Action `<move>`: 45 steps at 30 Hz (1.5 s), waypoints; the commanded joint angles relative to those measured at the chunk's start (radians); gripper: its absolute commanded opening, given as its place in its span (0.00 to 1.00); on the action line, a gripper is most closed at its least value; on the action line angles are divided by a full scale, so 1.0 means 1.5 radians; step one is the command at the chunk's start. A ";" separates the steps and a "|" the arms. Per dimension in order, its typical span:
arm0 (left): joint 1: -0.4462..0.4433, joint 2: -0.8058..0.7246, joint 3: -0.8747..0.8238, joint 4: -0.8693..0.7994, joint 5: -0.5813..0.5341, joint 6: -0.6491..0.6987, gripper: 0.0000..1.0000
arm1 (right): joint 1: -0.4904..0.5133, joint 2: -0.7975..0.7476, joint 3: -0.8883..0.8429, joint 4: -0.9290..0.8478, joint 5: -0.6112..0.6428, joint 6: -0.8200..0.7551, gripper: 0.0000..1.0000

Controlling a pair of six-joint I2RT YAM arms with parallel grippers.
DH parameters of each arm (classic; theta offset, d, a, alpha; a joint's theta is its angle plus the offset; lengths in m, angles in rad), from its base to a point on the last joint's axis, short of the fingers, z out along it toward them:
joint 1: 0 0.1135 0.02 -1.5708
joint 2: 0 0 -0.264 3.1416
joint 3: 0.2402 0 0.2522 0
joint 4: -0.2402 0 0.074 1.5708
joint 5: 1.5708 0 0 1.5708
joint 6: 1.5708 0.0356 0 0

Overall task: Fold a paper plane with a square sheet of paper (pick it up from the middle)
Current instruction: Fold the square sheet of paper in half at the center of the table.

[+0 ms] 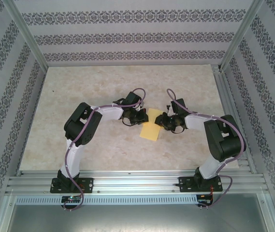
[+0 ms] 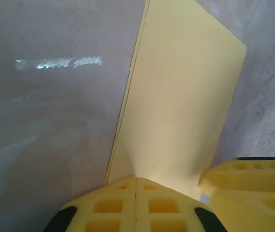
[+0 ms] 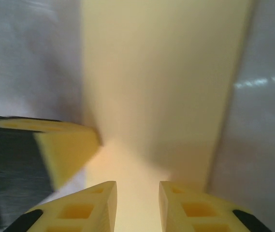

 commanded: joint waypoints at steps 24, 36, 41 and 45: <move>-0.020 0.021 -0.015 -0.059 -0.015 0.008 0.01 | 0.063 -0.084 -0.133 0.048 0.014 0.055 0.29; -0.020 0.013 -0.020 -0.055 -0.019 0.004 0.01 | 0.121 -0.176 -0.121 0.006 0.045 0.081 0.29; -0.020 0.014 -0.017 -0.054 -0.016 0.005 0.01 | 0.124 -0.143 -0.163 0.030 0.063 0.086 0.30; -0.020 0.014 -0.016 -0.056 -0.015 0.007 0.01 | 0.125 -0.122 -0.156 0.017 0.039 0.075 0.30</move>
